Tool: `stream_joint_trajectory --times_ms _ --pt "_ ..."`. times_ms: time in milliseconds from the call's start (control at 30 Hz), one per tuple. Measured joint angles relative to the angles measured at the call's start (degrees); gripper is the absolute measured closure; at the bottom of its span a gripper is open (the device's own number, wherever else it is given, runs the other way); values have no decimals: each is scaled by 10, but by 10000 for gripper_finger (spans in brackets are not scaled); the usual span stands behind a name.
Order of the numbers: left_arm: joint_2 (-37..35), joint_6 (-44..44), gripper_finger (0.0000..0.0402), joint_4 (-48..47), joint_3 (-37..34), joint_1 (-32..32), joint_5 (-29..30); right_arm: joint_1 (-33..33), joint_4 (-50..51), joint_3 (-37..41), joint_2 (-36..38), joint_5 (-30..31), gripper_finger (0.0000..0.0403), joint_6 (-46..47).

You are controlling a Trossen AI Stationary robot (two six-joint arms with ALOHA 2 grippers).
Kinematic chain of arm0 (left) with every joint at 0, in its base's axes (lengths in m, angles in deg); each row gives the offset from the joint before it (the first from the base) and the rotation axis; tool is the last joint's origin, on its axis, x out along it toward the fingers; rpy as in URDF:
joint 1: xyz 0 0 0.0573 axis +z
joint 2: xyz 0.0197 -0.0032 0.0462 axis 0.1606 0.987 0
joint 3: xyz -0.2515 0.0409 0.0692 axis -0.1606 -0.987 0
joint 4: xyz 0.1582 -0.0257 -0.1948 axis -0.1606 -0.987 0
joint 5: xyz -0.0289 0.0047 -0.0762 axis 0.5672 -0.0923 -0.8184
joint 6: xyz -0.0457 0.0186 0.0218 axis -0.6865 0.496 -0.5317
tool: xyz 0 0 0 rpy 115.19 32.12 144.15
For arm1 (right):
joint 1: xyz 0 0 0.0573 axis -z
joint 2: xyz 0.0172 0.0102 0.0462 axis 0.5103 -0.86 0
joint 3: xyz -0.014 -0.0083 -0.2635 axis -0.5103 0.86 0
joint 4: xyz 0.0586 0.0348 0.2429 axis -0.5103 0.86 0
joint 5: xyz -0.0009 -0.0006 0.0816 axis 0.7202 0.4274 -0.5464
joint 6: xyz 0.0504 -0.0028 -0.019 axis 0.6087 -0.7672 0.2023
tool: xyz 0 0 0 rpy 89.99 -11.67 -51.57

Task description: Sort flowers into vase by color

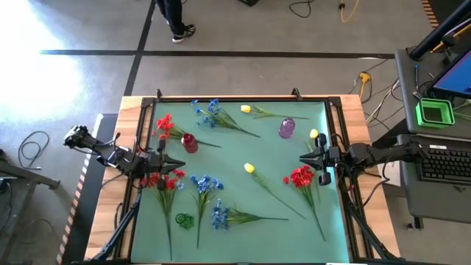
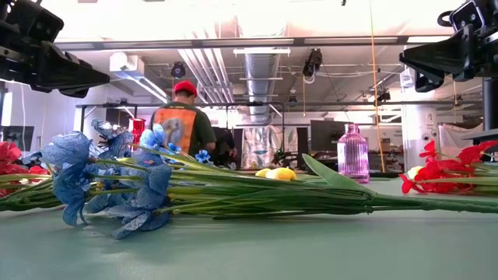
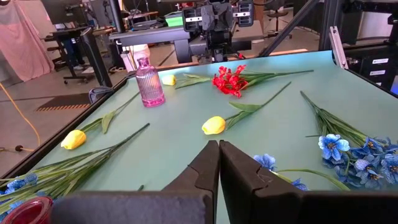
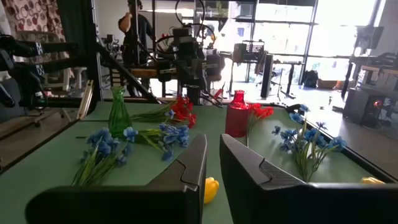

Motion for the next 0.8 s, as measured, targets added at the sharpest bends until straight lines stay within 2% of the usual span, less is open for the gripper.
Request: stream_joint_trajectory --times_ms 200,267,400,500,600,800 --pt "0 0 402 0 0 0 0 0 0 0 0 0 364 7" --pt "0 0 402 0 0 0 0 0 0 0 0 -5 364 54" --pt "0 0 402 0 0 0 0 0 -3 0 0 -5 364 204" --pt "0 -9 402 10 0 0 0 0 -14 0 0 10 364 245" --pt "0 -69 402 75 0 0 0 0 -15 0 0 11 364 231" --pt "0 -201 402 268 0 1 2 0 -15 0 0 11 364 173"
